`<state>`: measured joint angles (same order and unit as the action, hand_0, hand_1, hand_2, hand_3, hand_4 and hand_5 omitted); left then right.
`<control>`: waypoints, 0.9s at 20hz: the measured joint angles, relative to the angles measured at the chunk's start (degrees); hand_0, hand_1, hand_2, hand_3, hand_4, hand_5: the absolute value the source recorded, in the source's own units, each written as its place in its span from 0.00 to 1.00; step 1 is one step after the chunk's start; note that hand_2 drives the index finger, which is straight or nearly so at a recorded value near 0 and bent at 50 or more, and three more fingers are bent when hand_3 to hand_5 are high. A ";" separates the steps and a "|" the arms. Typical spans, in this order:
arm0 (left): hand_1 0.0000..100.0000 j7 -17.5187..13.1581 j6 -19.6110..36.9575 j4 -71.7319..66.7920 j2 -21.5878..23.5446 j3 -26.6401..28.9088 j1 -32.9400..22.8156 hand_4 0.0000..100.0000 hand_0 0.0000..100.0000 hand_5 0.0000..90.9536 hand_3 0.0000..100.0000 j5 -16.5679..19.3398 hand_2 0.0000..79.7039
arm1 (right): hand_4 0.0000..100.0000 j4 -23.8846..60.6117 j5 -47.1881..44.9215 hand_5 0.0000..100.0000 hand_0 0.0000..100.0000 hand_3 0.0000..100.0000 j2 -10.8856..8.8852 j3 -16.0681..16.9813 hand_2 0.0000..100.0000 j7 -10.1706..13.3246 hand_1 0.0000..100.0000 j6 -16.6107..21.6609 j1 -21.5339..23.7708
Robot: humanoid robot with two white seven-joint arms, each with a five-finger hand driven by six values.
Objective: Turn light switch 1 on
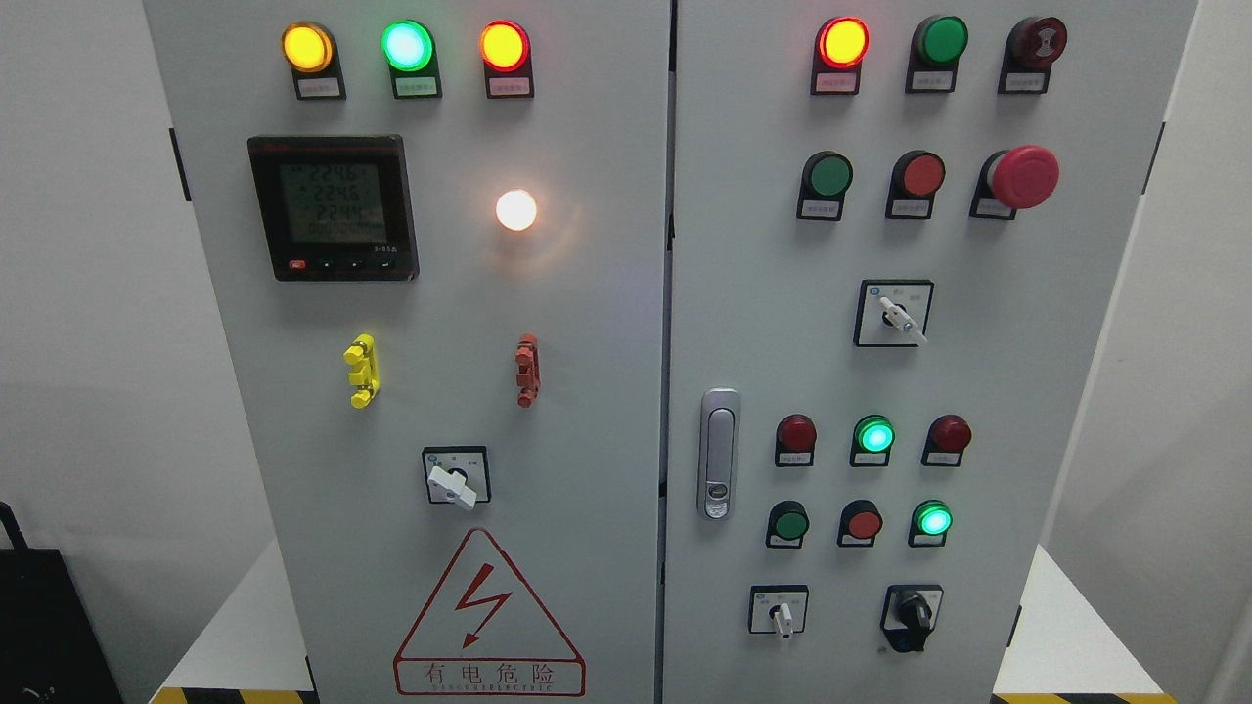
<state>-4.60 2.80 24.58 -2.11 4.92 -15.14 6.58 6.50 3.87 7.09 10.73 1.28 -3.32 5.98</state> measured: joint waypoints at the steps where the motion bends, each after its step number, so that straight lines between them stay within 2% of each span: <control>1: 0.08 -0.01 -0.03 -0.80 -0.02 0.01 0.02 0.01 0.27 0.00 0.00 0.01 0.00 | 0.00 0.00 0.00 0.00 0.00 0.00 0.00 0.00 0.00 0.00 0.00 0.01 0.00; 18: 0.03 0.45 -0.14 -7.26 -0.80 -0.15 2.37 0.01 0.28 0.00 0.00 0.19 0.00 | 0.00 0.00 0.00 0.00 0.00 0.00 0.00 0.00 0.00 0.00 0.00 0.03 0.00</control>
<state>-4.14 2.66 17.32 -2.91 4.77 -12.76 6.77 6.51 3.87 7.09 10.74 1.28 -3.29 5.98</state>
